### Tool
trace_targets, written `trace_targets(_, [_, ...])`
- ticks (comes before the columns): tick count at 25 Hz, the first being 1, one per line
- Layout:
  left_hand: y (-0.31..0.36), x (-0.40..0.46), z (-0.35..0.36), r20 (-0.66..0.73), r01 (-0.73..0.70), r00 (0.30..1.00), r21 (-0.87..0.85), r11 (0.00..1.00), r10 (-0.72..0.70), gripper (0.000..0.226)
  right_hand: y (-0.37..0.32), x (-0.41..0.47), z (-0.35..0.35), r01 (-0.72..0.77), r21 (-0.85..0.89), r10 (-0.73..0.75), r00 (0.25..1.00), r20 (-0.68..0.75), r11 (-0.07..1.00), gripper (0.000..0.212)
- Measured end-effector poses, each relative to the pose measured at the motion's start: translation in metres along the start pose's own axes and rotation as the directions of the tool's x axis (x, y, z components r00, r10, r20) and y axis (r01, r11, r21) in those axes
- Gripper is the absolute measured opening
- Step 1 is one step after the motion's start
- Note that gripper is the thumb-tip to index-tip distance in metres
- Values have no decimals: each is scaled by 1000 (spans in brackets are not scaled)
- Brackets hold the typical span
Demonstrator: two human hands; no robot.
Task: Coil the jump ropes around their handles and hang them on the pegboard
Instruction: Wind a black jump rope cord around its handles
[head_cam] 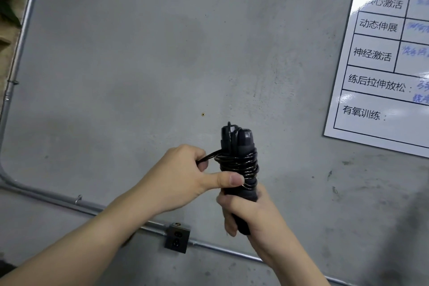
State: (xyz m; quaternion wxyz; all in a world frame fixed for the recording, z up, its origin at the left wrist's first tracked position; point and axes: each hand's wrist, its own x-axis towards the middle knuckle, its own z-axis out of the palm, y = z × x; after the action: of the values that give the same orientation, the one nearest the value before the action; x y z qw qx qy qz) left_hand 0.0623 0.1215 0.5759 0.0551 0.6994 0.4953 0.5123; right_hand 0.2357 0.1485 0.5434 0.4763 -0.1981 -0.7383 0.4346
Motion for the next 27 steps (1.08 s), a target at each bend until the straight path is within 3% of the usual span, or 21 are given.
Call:
trace_targets(6, [8,-2,-2,-95,-2,995,172,985,18,94,-9,0,-10,-3,-174,-18,993,-121,985,13])
trace_targets(9, [17,-8,-1,-66,-36,996,273,961,56,78,-12,2,-13,-17,-264,-39,978,-203,964,10])
trace_targets(13, [26,-16,9,-32,-85,993,429,899,109,60,-6,4,-10,41,-377,-137,963,-232,925,30])
trace_targets(16, [26,-18,19,-126,-39,988,377,925,93,69,13,2,1,15,-483,-194,926,-324,876,20])
trace_targets(19, [15,-10,15,-119,-92,985,260,961,127,66,14,1,-1,-35,-611,-192,934,-302,791,38])
trace_targets(21, [7,-3,7,19,-156,988,65,986,155,64,2,1,-16,-1,-509,-85,986,-146,861,45])
trace_targets(23, [3,-1,7,128,-181,970,-176,968,205,57,-11,-2,-27,-38,-120,49,995,92,992,47])
trace_targets(24, [3,-2,9,150,-185,962,-261,947,229,54,-15,-4,-29,-101,44,91,980,179,994,45])
trace_targets(26, [6,-3,10,133,-155,971,-283,947,199,63,-14,-5,-28,-141,144,112,974,196,979,25])
trace_targets(27, [7,-4,10,88,-106,988,-177,978,123,79,-12,-4,-28,-115,100,101,985,138,988,15])
